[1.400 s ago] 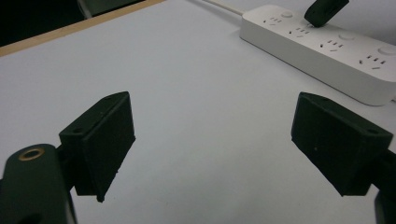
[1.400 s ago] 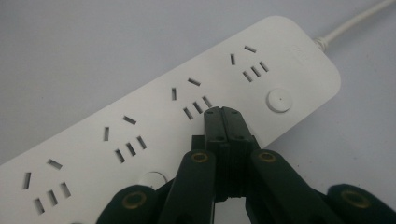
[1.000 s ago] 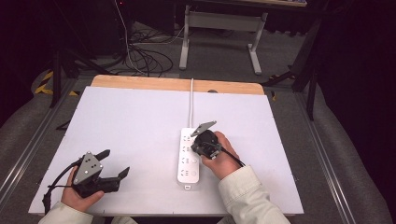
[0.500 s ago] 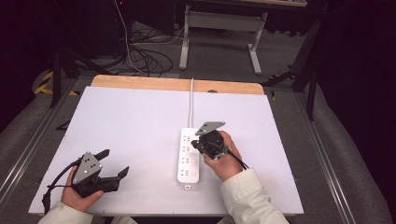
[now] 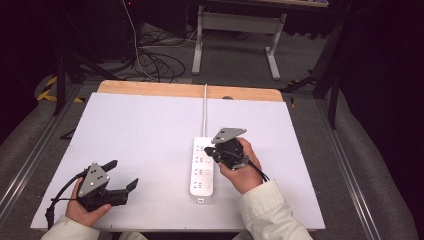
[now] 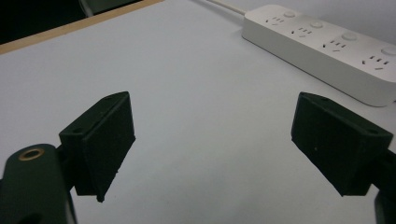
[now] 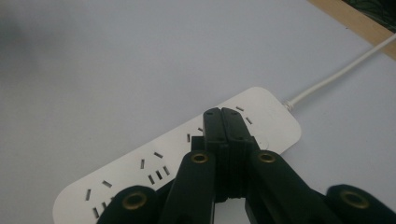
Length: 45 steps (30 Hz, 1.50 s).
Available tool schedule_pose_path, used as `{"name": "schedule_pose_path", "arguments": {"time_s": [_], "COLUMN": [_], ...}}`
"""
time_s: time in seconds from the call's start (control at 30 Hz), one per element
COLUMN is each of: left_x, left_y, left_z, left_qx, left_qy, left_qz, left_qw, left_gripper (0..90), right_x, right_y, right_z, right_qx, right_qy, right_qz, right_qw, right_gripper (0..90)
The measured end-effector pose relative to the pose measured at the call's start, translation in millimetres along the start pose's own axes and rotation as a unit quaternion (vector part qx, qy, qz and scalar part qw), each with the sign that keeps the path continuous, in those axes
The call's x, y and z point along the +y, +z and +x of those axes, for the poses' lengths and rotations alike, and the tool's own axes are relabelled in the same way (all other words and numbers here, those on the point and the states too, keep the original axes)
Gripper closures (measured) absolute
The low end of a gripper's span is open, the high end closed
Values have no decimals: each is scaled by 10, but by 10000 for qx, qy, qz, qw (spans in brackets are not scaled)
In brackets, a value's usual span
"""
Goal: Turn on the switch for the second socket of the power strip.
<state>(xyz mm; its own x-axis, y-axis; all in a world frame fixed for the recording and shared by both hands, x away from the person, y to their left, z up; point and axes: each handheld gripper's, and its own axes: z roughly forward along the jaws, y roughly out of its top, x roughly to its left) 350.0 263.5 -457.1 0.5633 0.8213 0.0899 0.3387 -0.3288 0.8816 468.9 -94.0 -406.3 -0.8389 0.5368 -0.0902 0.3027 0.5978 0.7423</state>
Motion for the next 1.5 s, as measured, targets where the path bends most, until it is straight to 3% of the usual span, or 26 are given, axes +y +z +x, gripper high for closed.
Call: {"name": "schedule_pose_path", "arguments": {"time_s": [0.47,0.53,0.83,1.23,1.5], "left_x": [1,-1,1,9,13], "left_y": [2,3,-13,-28,-37], "left_z": [-1,-1,3,7,13], "left_qx": [-8,-3,16,-2,-14], "left_qy": [-44,-70,-46,-81,-141], "left_qz": [-8,-21,-36,-73,-96], "left_qw": [10000,10000,10000,9999,9999], "left_gripper": [136,136,136,137,137], "right_x": [14,16,11,-104,-268], "right_y": [-56,-70,-208,-476,-709], "right_z": [-15,-27,-33,-33,-72], "right_qx": [20,15,43,-131,-131], "right_qy": [-164,-199,-13,86,283], "right_qz": [-186,-304,-699,-882,-1093], "right_qw": [9997,9993,9975,9960,9935], "right_gripper": [894,763,443,272,239]}}
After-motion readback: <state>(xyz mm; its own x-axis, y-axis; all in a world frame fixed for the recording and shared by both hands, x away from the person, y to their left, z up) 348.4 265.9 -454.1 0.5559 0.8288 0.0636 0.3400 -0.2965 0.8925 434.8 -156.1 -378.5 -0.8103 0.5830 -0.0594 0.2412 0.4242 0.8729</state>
